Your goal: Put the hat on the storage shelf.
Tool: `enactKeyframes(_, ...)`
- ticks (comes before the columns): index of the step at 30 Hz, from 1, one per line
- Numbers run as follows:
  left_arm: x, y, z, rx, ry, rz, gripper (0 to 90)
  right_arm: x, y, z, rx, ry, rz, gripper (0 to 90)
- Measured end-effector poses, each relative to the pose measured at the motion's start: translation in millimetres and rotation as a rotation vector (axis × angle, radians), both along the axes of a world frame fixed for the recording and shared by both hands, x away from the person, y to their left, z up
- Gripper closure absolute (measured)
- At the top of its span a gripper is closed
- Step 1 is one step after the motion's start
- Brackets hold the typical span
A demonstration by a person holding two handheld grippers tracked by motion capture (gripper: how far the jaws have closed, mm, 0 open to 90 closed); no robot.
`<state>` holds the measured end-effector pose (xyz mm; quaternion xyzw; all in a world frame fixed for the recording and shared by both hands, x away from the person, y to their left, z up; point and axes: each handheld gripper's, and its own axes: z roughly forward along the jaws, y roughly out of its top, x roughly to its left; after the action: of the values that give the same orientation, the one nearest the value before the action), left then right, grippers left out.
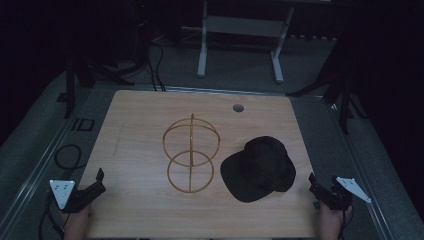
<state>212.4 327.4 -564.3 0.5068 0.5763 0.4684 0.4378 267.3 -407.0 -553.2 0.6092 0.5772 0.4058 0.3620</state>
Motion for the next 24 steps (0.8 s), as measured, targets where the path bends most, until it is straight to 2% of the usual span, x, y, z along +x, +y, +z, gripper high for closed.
enactKeyframes(5, 0.1, -0.2, 0.0, 0.001, 0.0, 0.002, 1.8, 0.7, -3.7, 0.0, 0.032, 0.007, 0.012, 14.2)
enactKeyframes(6, 0.1, -0.1, 0.1, 0.002, 0.001, 0.002, 1.8, 1.6, -4.9, 1.9, 0.05, 0.009, 0.037, 14.2)
enactKeyframes(8, 0.2, -0.1, 0.1, 0.002, 0.002, 0.001, 1.8, 1.6, -4.9, 1.9, 0.05, 0.009, 0.037, 14.2)
enactKeyframes(9, 0.3, -0.1, 0.2, 0.003, 0.006, 0.003, 1.8, 2.8, -3.2, 8.0, 0.073, 0.022, 0.087, 14.5)
enactKeyframes(10, 0.3, -0.1, 0.2, 0.003, 0.006, 0.003, 1.8, 3.5, -2.2, 12.0, 0.079, 0.017, 0.111, 14.5)
enactKeyframes(11, 0.3, -0.2, 0.2, 0.003, 0.006, 0.003, 1.8, 3.5, -2.2, 12.0, 0.079, 0.017, 0.111, 14.5)
enactKeyframes(12, 0.2, -0.3, 0.2, 0.005, 0.006, 0.005, 1.8, 4.8, -1.4, 17.0, 0.094, 0.013, 0.149, 14.5)
enactKeyframes(13, 0.2, -0.4, 0.2, 0.007, 0.007, 0.003, 1.8, 7.6, -0.2, 28.8, 0.123, 0.006, 0.228, 14.5)
enactKeyframes(14, 0.2, -0.4, 0.2, 0.007, 0.007, 0.003, 1.8, 7.6, -0.2, 28.8, 0.123, 0.006, 0.228, 14.5)
enactKeyframes(16, 0.2, -0.5, 0.2, 0.01, 0.008, 0.004, 1.8, 8.5, 2.9, 42.9, 0.175, -0.018, 0.298, 14.2)
enactKeyframes(17, 0.5, -0.6, 0.3, 0.01, 0.011, 0.005, 1.8, 8.6, 8.6, 55.1, 0.177, -0.03, 0.344, 13.3)
enactKeyframes(18, 0.5, -0.6, 0.3, 0.01, 0.011, 0.005, 1.8, 8.6, 8.6, 55.1, 0.177, -0.03, 0.344, 13.3)
enactKeyframes(19, 0.7, -0.6, 0.3, 0.009, 0.013, 0.004, 1.8, 9.5, 16.5, 65.6, 0.154, -0.036, 0.379, 13.1)
enactKeyframes(20, 0.7, -0.6, 0.3, 0.009, 0.013, 0.004, 1.8, 9.5, 16.5, 65.6, 0.154, -0.036, 0.379, 13.1)
enactKeyframes(21, 0.7, -0.7, 0.3, 0.009, 0.011, 0.004, 1.8, 11.0, 23.9, 72.8, 0.126, -0.038, 0.419, 12.9)
enactKeyframes(22, 0.7, -0.7, 0.3, 0.009, 0.011, 0.004, 1.8, 11.0, 23.9, 72.8, 0.126, -0.038, 0.419, 12.9)
enactKeyframes(23, 0.6, -0.9, 0.3, 0.011, 0.011, 0.003, 1.8, 13.2, 32.3, 79.0, 0.101, -0.037, 0.459, 12.7)
enactKeyframes(24, 0.6, -0.9, 0.3, 0.011, 0.011, 0.003, 1.8, 13.2, 32.3, 79.0, 0.101, -0.037, 0.459, 12.7)
